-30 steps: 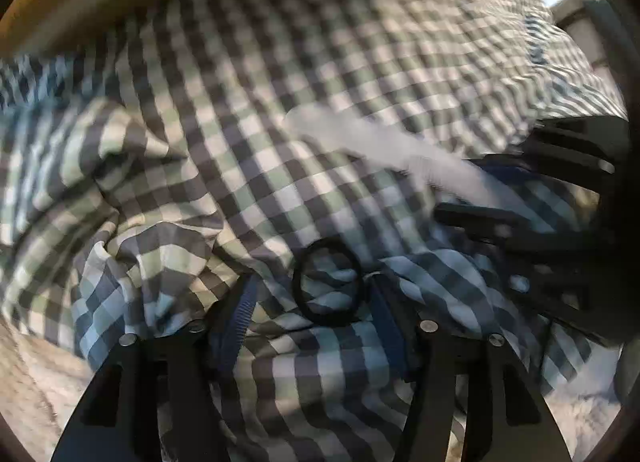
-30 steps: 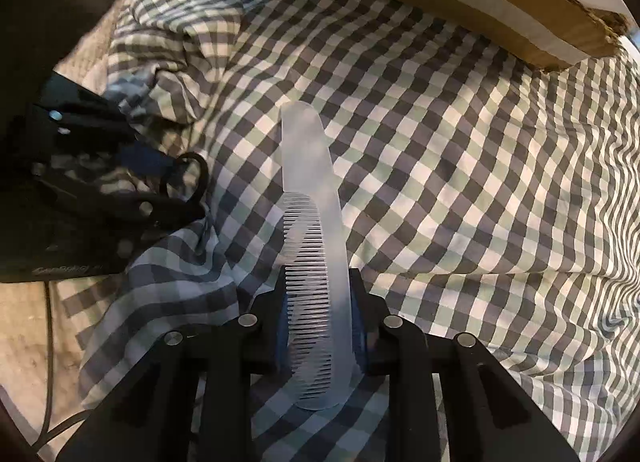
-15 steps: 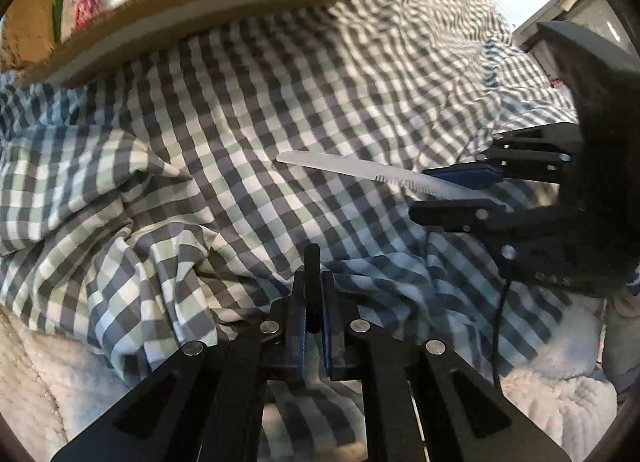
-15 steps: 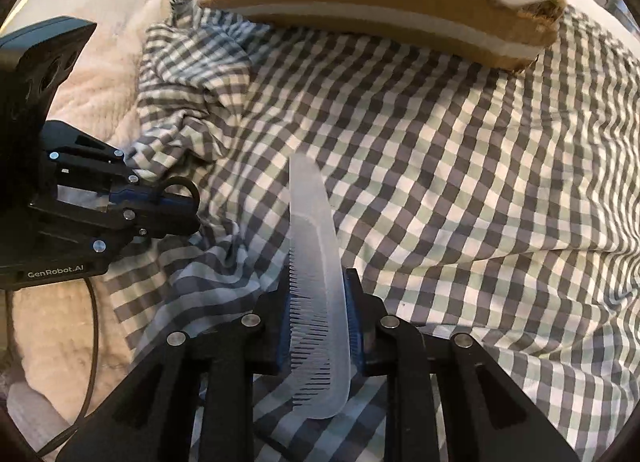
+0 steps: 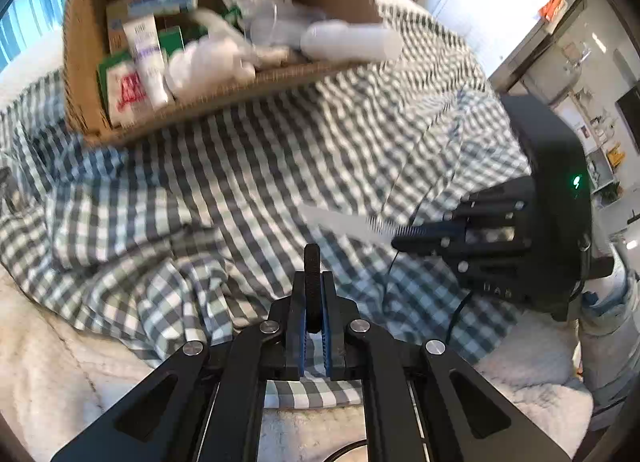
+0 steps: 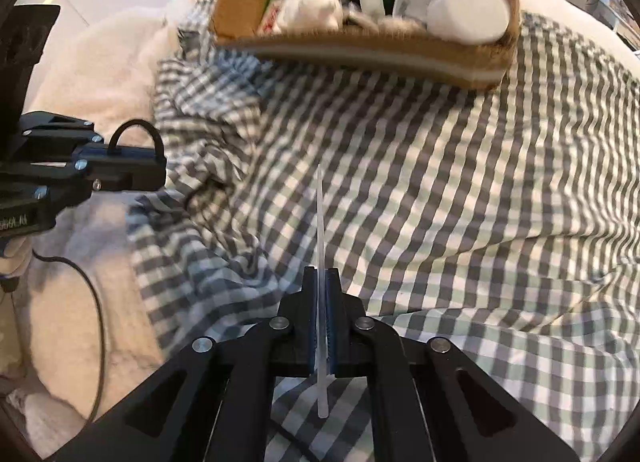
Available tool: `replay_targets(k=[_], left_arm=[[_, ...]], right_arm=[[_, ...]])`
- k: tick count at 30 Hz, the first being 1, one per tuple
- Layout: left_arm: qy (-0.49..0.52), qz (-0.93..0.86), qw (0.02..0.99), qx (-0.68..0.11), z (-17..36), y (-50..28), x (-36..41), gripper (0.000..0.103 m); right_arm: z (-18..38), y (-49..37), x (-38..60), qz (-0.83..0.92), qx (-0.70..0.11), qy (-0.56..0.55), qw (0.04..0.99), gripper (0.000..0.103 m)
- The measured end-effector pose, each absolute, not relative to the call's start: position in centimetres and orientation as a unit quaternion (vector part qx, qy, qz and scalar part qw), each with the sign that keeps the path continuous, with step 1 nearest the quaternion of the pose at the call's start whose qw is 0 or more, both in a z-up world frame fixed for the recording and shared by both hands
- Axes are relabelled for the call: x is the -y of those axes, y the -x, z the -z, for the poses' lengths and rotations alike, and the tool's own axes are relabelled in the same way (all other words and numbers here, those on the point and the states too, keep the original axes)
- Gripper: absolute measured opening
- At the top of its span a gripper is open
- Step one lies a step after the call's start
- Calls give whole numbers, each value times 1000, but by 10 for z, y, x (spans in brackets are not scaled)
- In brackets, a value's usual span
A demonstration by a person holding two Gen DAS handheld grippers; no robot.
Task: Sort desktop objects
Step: 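Carry the hair tie and clear comb over the cardboard box with both grippers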
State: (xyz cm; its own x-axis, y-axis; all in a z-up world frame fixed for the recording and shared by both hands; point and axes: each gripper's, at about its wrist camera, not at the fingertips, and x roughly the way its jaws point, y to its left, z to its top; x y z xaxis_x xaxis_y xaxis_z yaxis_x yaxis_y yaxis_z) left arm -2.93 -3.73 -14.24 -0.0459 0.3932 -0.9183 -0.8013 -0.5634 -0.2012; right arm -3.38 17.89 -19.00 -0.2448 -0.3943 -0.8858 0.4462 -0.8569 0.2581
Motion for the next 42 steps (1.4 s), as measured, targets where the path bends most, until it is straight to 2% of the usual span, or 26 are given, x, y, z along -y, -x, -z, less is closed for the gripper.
replay_targets(k=[7, 19, 31, 39, 42], left_arm=[[500, -728, 439, -165, 93, 39, 40, 6], [450, -760, 445, -147, 45, 59, 27, 6], [405, -797, 411, -176, 31, 105, -1, 6], [386, -825, 374, -174, 43, 143, -20, 6], [373, -837, 348, -197, 53, 157, -31, 6]], right_arm=[[133, 44, -197, 824, 8, -499, 269, 3], [50, 82, -198, 867, -7, -419, 269, 3], [38, 143, -172, 880, -19, -387, 274, 3], [46, 189, -163, 908, -26, -356, 218, 3], [54, 205, -156, 912, -33, -350, 209, 3]])
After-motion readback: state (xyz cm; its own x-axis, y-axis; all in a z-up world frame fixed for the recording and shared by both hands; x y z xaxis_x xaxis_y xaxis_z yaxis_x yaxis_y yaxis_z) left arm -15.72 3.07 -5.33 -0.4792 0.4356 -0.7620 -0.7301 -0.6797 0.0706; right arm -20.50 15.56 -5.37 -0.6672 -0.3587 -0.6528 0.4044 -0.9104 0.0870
